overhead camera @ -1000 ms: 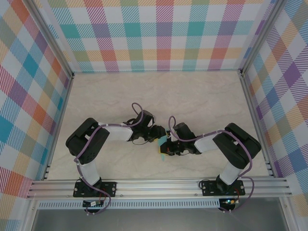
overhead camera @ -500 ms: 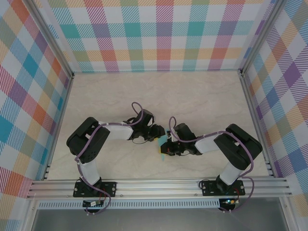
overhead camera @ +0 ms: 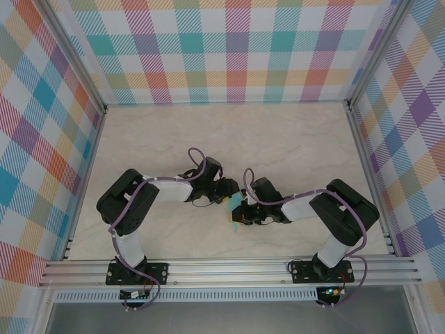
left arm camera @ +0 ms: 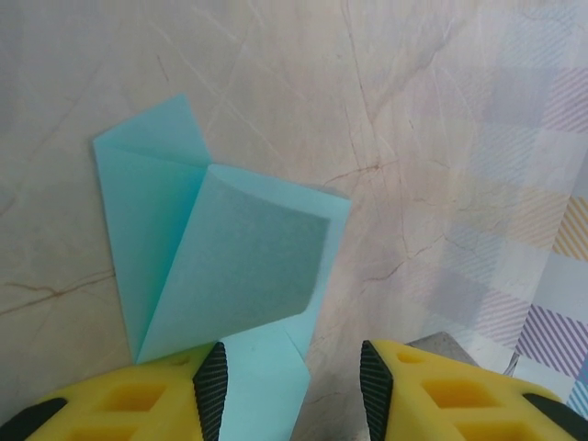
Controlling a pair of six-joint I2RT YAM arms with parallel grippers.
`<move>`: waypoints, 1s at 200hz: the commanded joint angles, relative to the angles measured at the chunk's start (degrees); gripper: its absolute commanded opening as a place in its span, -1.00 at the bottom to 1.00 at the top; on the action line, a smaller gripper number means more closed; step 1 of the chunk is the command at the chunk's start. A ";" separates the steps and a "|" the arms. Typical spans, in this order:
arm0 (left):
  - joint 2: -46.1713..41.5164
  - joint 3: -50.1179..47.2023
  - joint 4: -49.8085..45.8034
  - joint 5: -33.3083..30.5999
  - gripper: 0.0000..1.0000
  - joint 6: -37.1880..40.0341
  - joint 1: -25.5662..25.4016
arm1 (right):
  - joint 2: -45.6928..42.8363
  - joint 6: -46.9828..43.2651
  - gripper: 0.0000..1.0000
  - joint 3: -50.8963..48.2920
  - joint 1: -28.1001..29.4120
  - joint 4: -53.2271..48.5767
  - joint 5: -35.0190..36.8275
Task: Fold a paper plane with a square sheet of paper (pick it up from the middle)
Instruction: Fold the wing for the fifth time at the center of the table.
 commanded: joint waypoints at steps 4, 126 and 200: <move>2.15 2.06 1.90 -9.12 -0.07 0.50 3.01 | 2.21 -1.29 -1.00 -3.84 0.56 -13.27 2.94; 6.33 7.43 -1.87 -9.99 -0.05 3.52 5.00 | 0.92 -1.82 -1.00 -4.72 0.36 -13.66 2.67; 3.60 12.30 -8.86 -9.32 -0.04 8.84 6.79 | -0.02 -2.64 -1.00 -2.58 0.31 -13.83 2.14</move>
